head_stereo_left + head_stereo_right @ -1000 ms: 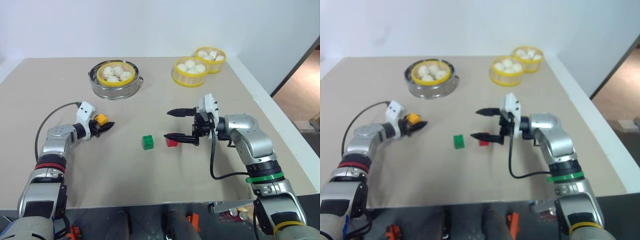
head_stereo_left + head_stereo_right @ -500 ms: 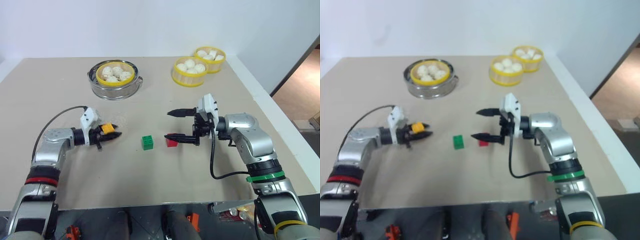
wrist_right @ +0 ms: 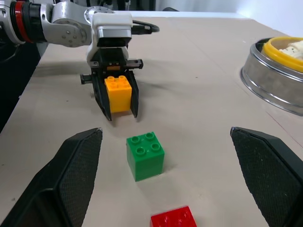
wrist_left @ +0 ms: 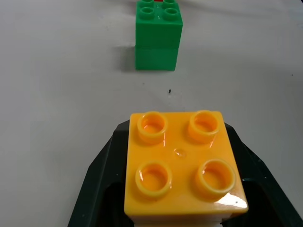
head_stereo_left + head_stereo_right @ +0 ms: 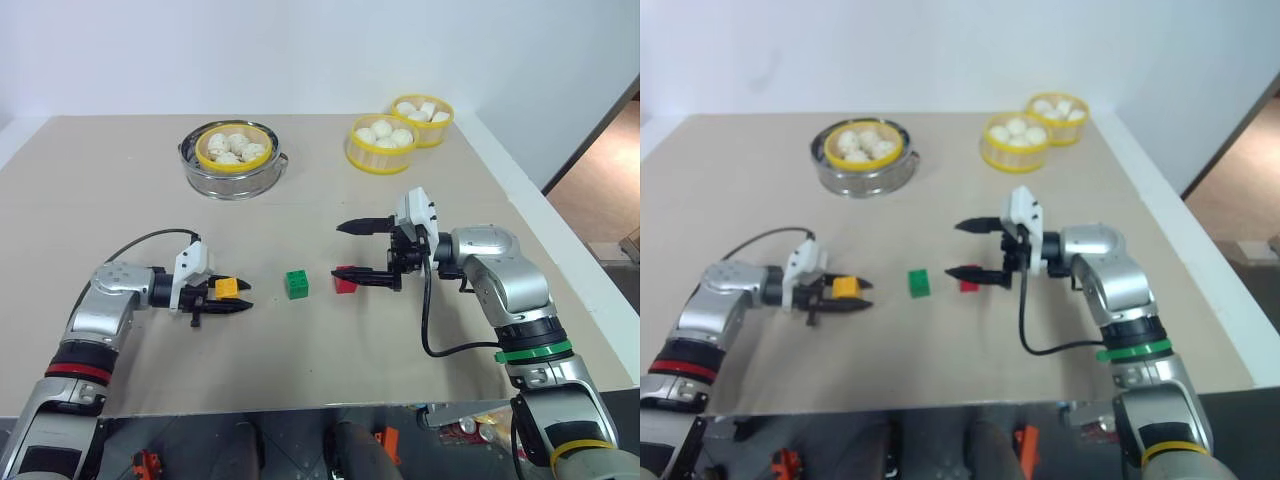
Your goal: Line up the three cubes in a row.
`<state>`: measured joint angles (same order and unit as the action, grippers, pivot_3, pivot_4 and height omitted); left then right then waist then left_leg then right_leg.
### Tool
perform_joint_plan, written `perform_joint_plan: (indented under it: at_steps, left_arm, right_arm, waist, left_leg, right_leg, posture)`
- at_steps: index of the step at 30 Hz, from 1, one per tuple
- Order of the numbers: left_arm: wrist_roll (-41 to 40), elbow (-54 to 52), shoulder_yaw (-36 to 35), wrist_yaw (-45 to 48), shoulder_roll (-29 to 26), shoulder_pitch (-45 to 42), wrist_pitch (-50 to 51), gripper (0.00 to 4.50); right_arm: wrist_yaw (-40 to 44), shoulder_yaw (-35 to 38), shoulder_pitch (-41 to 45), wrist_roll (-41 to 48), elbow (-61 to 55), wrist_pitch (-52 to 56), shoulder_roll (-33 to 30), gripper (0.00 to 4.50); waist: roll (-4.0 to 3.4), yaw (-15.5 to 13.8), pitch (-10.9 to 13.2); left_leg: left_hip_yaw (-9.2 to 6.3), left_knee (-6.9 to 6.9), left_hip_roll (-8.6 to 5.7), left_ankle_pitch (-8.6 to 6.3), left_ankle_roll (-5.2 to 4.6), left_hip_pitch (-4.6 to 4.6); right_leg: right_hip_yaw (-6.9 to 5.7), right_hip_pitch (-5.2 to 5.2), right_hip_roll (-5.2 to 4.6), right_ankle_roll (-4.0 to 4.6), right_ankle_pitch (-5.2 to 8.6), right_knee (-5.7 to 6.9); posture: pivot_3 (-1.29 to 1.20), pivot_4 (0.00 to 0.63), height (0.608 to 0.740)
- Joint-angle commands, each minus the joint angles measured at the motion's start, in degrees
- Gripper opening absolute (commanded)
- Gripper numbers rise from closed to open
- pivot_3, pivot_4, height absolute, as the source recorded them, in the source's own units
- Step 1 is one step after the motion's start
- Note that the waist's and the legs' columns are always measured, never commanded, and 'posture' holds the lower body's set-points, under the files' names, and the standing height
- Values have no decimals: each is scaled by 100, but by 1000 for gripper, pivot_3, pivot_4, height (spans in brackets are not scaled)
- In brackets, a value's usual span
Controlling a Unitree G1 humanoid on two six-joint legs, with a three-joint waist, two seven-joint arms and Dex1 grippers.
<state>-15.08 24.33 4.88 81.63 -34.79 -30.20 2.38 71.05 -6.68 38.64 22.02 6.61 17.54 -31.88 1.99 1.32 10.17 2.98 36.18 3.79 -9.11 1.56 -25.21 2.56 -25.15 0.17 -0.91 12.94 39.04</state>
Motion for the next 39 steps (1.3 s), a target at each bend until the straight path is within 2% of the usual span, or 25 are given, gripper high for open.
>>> perform_joint_plan:
  at_steps: [1,10,14,16,18,22,26,30,32,35,39]
  left_arm:
    - [64,49,41,10,19,-159,-171,1399]
    - [443,471,279,-35,67,-261,-630,1399]
    - [382,431,259,-19,107,-256,-535,1399]
    - [420,428,274,-58,93,-251,-500,2429]
    - [434,421,281,-70,87,-250,-478,2998]
    - [237,64,125,-138,58,-217,-319,4421]
    - [-195,-778,-219,-241,-192,-131,363,4468]
    - [-1332,-2040,-1097,-931,-600,-194,2363,4468]
    - [-1613,-2203,-1516,-1430,-622,-225,2800,4468]
    - [-1701,-2199,-2163,-2424,-461,-177,2914,4468]
    - [-779,-2207,-2121,-3545,-310,329,2156,4468]
  right_arm:
    - [-9,102,47,15,-190,3,-78,4500]
    - [6,124,51,131,-247,167,-94,4500]
    - [54,126,48,170,-252,233,-93,4500]
    - [58,119,52,159,-242,231,-90,4500]
    - [59,116,60,159,-231,232,-91,4500]
    - [67,114,52,139,-219,194,-99,4500]
    - [41,149,40,137,-250,180,-119,4500]
    - [-146,415,25,314,-495,353,-196,4500]
    - [-365,584,17,385,-544,407,-158,4500]
    - [-975,890,-44,362,-493,395,3,4500]
    - [-1594,948,-389,-196,-125,-180,39,4500]
  waist:
    - [0,0,0]
    - [0,1,0]
    - [0,1,0]
    - [0,1,0]
    - [0,1,0]
    - [0,2,0]
    - [1,7,1]
    - [2,10,2]
    - [2,8,2]
    - [2,9,2]
    - [2,7,0]
  left_leg:
    - [0,0,0,0,0,0]
    - [-2,-1,2,-1,-1,1]
    - [0,1,1,-1,-1,2]
    - [-1,1,1,0,-1,2]
    - [-1,1,1,0,-1,3]
    - [-1,2,1,0,-1,4]
    - [-1,2,2,0,-1,-1]
    - [-3,-5,6,-1,-1,-7]
    - [-4,-13,6,-1,-1,-3]
    - [-4,-18,6,-1,-1,6]
    - [-3,-20,4,-1,-1,15]
  right_leg:
    - [0,0,1,-1,-1,0]
    - [2,0,5,-9,-6,0]
    - [4,1,3,6,2,0]
    - [4,1,3,6,2,0]
    - [4,2,3,6,2,0]
    - [4,3,3,7,0,0]
    - [4,-2,5,7,-1,0]
    - [4,-9,8,-14,-7,0]
    - [3,-8,8,-15,-4,0]
    - [2,-2,8,-16,-3,-1]
    - [4,4,5,-17,-5,-1]
  posture:
    - [0,150,740]
    - [0,150,740]
    - [0,150,740]
    - [0,150,740]
    - [0,150,740]
    - [0,150,740]
    - [0,150,740]
    - [0,150,740]
    - [0,150,740]
    - [0,150,740]
    - [0,150,740]
